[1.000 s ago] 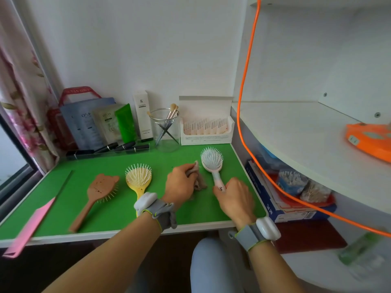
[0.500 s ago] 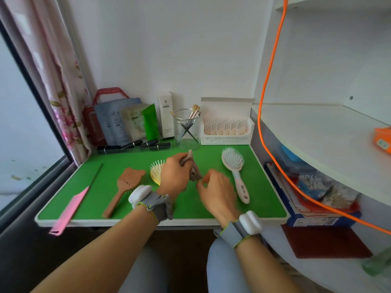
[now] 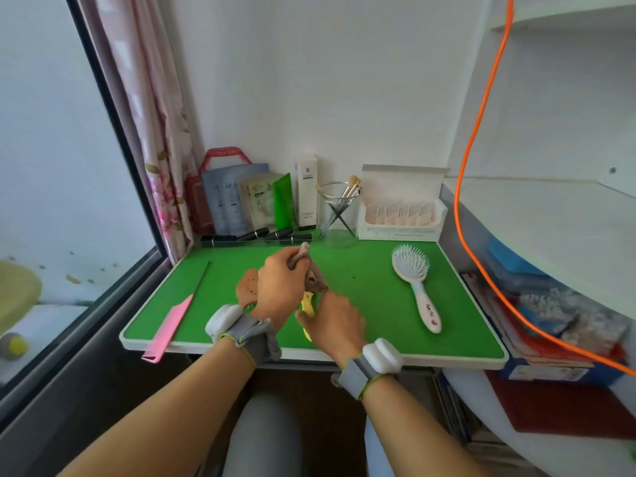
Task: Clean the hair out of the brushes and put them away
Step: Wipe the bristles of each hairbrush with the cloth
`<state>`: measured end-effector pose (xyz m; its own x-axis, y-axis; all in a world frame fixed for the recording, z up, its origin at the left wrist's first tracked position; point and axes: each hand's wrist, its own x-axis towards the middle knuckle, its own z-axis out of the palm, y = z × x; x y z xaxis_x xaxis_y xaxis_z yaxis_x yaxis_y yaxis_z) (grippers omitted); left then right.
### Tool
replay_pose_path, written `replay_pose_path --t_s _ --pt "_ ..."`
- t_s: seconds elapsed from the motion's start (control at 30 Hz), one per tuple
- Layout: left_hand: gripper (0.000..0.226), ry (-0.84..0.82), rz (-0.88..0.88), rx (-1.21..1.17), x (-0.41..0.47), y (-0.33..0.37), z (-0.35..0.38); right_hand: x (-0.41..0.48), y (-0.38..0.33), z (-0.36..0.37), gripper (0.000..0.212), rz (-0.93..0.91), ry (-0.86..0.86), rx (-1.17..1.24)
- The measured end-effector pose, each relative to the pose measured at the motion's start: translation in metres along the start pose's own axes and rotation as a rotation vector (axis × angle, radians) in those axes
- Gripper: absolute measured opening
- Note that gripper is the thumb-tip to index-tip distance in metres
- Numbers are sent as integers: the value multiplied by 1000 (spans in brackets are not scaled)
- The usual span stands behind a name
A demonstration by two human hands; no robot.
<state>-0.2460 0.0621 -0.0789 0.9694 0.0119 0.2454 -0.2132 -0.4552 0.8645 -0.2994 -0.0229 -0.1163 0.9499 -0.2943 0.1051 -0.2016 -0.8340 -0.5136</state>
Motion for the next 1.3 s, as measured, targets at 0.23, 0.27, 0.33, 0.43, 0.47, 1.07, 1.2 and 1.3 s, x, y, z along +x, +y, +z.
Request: replay_pose_path --t_s 0.23,0.27,0.33,0.43,0.47,1.07,1.2,1.3 --pt "19 33 -18 41 -1 -6 -8 8 -7 5 32 38 -54 -73" --pt "19 42 -24 48 -2 -7 -9 9 -7 5 30 43 -63 -85" --pt "18 47 -36 62 -3 -10 -8 10 -8 3 30 56 -76 -91" --pt "19 36 -46 63 -5 -12 -8 13 -3 2 33 91 -76 -29" --pt "20 32 -62 43 -5 -13 -8 14 -1 1 34 109 -83 7" --pt "17 57 19 -152 -5 7 11 32 23 -30 14 69 208 835" --pt "21 134 205 -29 -5 12 20 36 26 -37 12 29 213 892" --pt "24 153 380 37 -8 16 26 40 28 -40 12 24 216 896"
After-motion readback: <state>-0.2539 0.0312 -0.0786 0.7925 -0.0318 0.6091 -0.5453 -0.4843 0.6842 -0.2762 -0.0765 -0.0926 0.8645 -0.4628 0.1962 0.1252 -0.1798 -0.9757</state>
